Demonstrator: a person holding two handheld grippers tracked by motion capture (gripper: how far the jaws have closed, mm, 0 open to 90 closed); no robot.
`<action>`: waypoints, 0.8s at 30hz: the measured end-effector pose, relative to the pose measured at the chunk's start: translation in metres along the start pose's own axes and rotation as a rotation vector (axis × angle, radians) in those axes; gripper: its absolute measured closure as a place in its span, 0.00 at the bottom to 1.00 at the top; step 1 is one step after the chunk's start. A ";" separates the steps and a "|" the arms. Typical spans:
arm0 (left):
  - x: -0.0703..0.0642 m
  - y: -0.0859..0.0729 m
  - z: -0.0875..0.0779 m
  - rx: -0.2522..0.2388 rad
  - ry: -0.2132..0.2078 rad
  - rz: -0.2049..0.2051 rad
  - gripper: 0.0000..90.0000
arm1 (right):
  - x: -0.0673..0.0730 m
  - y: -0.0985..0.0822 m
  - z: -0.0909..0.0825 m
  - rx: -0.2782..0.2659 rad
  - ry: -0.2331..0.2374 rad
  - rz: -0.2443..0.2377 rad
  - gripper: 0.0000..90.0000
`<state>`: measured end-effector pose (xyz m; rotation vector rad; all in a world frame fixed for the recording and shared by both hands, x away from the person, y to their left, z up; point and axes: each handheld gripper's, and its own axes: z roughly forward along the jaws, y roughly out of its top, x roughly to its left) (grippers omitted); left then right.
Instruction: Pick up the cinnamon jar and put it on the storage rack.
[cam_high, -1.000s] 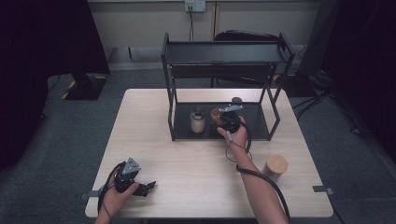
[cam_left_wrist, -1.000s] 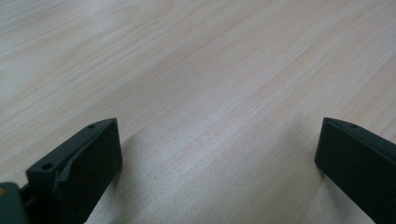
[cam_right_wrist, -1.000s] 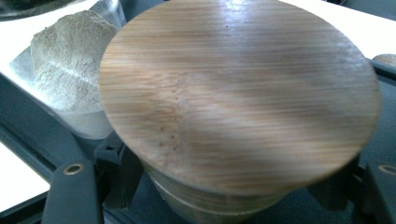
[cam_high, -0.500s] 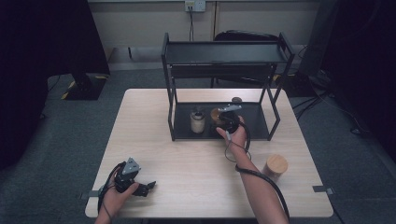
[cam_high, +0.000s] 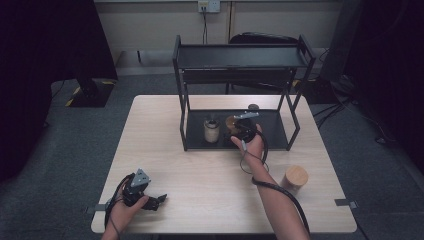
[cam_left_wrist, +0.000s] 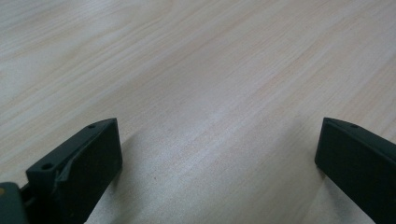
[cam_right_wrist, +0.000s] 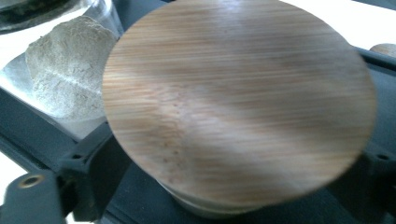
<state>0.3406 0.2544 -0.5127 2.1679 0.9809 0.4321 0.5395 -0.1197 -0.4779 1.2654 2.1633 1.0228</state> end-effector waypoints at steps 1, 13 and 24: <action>0.000 0.000 0.000 0.000 0.000 0.000 0.00 | 0.000 0.000 -0.001 0.003 0.004 0.005 0.09; 0.000 0.000 0.000 0.000 0.000 0.000 0.00 | -0.002 -0.005 -0.014 0.022 0.022 0.018 0.01; 0.000 0.000 0.000 0.000 0.000 0.000 0.00 | 0.003 -0.010 -0.024 0.023 0.026 0.048 0.01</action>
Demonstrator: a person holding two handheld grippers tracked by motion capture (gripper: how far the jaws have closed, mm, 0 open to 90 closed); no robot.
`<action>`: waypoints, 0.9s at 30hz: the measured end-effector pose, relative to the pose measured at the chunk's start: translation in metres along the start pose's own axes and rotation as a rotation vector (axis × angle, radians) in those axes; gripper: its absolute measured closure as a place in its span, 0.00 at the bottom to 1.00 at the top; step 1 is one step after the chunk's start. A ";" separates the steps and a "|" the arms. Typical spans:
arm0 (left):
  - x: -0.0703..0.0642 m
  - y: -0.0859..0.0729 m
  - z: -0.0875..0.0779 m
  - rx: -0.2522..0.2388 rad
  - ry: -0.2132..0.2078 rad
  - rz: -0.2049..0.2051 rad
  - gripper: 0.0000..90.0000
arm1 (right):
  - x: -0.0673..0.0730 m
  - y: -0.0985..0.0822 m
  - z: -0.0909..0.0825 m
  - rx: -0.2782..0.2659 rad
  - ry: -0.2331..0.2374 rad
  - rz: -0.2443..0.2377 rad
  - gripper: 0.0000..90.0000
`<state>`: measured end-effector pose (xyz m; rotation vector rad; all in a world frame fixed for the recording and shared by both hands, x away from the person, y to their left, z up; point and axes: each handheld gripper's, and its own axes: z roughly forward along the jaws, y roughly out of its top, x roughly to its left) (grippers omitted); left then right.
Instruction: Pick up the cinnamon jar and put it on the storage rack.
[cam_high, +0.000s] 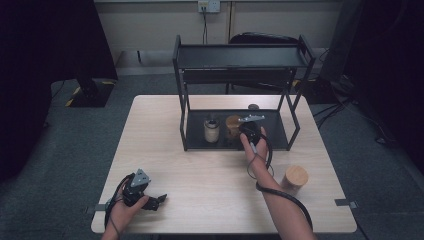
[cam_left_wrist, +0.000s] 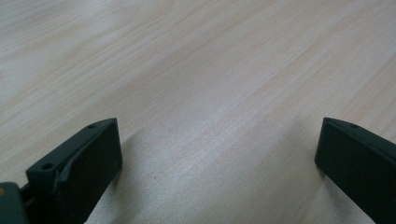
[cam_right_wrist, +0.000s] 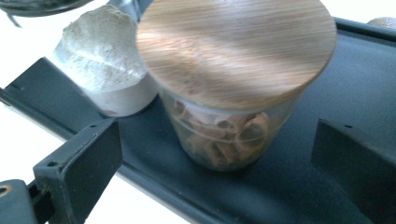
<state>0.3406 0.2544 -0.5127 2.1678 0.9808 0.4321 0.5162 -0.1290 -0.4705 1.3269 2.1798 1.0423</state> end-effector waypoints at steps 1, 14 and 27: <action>0.000 0.000 0.000 0.000 0.000 0.000 0.00 | 0.002 -0.001 -0.001 0.004 0.001 -0.001 0.01; 0.000 0.000 0.000 0.000 0.000 0.000 0.00 | 0.009 -0.010 -0.010 -0.003 -0.002 -0.021 0.02; 0.000 0.000 0.000 0.000 0.000 0.000 0.00 | 0.017 -0.019 -0.026 -0.013 0.032 -0.034 0.02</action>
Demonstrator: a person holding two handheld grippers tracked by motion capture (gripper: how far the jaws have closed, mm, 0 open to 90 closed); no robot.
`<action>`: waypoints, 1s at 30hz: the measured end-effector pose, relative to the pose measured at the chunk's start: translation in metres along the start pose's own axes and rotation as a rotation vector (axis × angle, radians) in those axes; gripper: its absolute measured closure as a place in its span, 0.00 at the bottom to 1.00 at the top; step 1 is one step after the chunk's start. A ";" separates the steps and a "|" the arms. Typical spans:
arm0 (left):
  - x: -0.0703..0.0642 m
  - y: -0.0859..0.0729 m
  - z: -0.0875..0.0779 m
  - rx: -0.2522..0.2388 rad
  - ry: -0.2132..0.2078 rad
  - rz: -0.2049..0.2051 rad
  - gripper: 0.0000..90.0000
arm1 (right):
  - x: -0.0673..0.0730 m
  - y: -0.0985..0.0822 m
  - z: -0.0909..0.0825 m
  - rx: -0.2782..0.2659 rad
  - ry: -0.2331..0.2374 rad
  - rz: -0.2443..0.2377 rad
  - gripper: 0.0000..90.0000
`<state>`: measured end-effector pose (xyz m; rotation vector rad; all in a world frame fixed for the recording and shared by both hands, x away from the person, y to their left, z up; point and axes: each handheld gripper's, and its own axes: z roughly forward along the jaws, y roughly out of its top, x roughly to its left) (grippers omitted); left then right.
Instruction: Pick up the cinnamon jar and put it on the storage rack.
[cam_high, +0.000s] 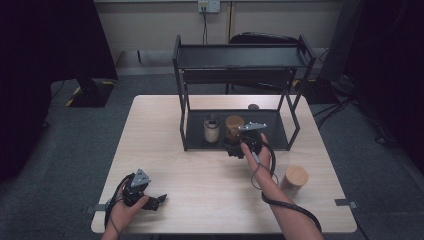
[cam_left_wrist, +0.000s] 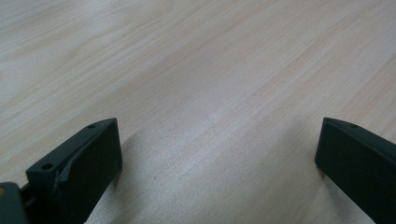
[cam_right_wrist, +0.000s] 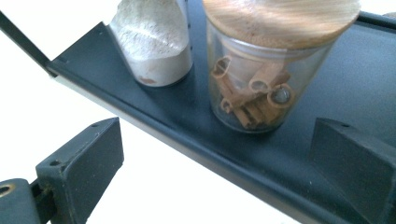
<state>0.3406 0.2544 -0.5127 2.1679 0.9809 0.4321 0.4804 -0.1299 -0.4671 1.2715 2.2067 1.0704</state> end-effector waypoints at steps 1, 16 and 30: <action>0.000 0.000 0.000 0.000 0.000 0.000 0.00 | 0.000 -0.001 -0.001 0.001 0.002 -0.003 0.03; 0.000 0.000 0.000 0.000 0.000 0.000 0.00 | 0.007 -0.019 -0.020 0.000 0.055 -0.019 0.03; 0.000 0.000 0.000 0.000 0.000 0.000 0.00 | 0.014 -0.040 -0.032 0.008 0.103 -0.042 0.03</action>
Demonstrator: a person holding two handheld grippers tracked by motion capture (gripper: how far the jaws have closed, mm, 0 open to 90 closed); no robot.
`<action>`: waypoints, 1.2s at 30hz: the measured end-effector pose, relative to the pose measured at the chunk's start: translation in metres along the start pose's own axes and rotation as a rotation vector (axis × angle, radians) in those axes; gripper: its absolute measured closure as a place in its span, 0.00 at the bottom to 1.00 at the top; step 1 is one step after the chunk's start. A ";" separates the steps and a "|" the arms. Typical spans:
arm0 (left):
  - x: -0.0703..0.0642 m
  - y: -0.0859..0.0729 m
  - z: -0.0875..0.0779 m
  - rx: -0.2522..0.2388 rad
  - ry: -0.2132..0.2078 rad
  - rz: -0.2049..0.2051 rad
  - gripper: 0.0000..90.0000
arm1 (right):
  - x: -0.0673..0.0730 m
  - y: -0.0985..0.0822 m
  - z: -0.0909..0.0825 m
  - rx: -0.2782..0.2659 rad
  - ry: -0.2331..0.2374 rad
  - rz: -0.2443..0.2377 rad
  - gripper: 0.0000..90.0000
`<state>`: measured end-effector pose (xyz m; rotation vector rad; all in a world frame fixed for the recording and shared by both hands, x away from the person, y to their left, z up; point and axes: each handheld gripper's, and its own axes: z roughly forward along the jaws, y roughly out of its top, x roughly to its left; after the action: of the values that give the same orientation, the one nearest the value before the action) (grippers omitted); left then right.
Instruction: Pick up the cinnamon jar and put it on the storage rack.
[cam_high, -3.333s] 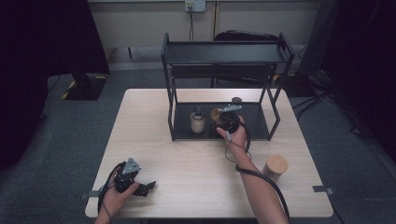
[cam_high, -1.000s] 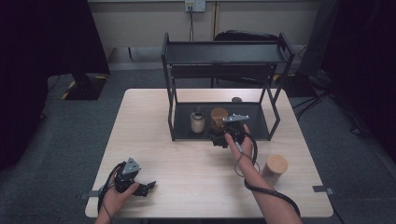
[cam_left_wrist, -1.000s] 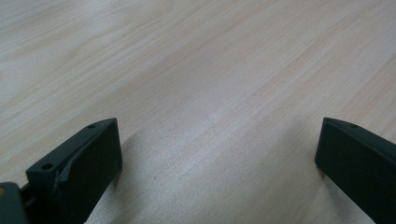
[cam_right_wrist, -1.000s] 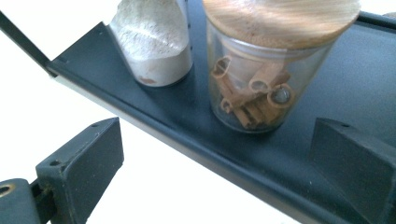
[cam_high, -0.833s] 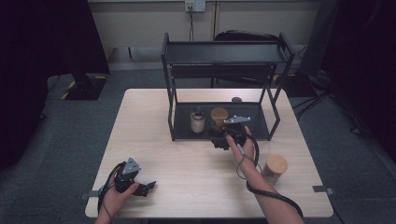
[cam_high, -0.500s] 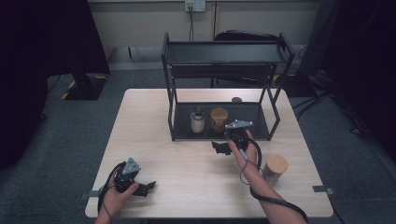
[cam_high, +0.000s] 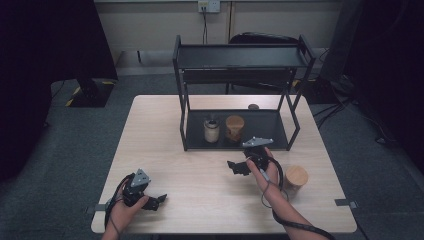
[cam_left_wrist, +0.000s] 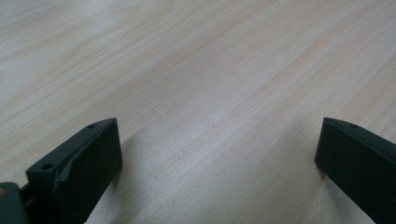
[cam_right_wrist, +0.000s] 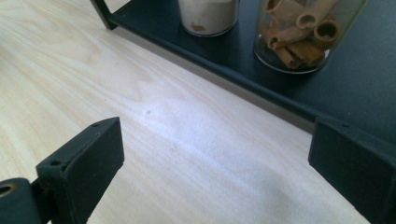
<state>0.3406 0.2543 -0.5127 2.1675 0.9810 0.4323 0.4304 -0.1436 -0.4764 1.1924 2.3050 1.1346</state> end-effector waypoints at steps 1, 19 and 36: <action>0.000 0.000 0.000 0.000 0.000 0.000 0.00 | 0.000 -0.001 -0.001 0.001 0.004 -0.005 0.03; 0.000 0.000 0.000 0.000 0.000 0.000 0.00 | 0.003 -0.021 -0.024 -0.003 0.048 -0.015 0.03; 0.000 0.000 0.000 0.000 0.000 0.000 0.00 | -0.003 -0.016 -0.054 -0.012 0.031 -0.029 0.03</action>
<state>0.3406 0.2543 -0.5127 2.1675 0.9808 0.4323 0.3921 -0.1786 -0.4544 1.1408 2.3278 1.1629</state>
